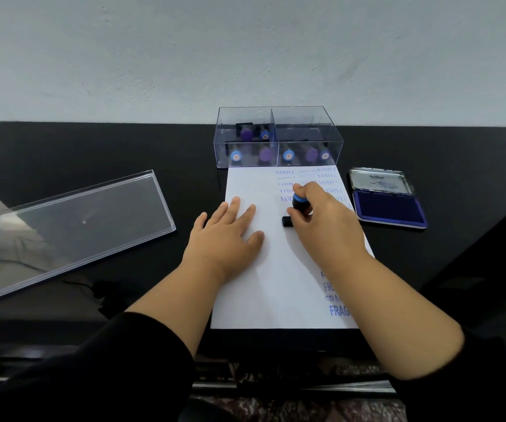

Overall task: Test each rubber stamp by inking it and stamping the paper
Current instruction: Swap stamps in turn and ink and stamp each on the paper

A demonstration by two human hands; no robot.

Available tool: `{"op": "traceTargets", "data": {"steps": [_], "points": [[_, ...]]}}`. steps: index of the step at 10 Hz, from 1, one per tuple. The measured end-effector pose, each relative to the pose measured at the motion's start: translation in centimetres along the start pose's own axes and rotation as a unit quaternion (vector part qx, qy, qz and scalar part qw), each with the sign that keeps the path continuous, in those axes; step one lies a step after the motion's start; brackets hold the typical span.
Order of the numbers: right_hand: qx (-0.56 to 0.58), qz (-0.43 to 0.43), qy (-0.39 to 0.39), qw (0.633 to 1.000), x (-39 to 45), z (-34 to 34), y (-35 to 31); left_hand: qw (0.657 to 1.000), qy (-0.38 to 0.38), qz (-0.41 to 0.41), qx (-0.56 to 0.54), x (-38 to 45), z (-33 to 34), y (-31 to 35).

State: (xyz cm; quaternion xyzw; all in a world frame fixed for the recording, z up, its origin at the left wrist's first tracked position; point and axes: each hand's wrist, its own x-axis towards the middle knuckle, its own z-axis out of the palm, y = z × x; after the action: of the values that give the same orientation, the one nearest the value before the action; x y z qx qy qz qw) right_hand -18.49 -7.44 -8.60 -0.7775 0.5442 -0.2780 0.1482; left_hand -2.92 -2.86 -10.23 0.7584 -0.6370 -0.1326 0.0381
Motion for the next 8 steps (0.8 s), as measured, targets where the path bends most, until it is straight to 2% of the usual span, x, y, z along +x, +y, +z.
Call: {"op": "traceTargets", "data": {"steps": [4, 6, 8], "points": [[-0.012, -0.013, -0.007, 1.000, -0.10, -0.14, -0.06, 1.000, 0.001, -0.001, -0.004, -0.02, 0.02, 0.01], [0.038, 0.009, 0.002, 0.999, 0.08, -0.31, 0.14, 1.000, -0.001, -0.002, -0.001, 0.03, -0.05, 0.04], [0.034, -0.011, -0.001, 0.999, -0.23, -0.06, 0.27, 1.000, 0.000, -0.001, 0.000, -0.04, -0.05, 0.02]]}}
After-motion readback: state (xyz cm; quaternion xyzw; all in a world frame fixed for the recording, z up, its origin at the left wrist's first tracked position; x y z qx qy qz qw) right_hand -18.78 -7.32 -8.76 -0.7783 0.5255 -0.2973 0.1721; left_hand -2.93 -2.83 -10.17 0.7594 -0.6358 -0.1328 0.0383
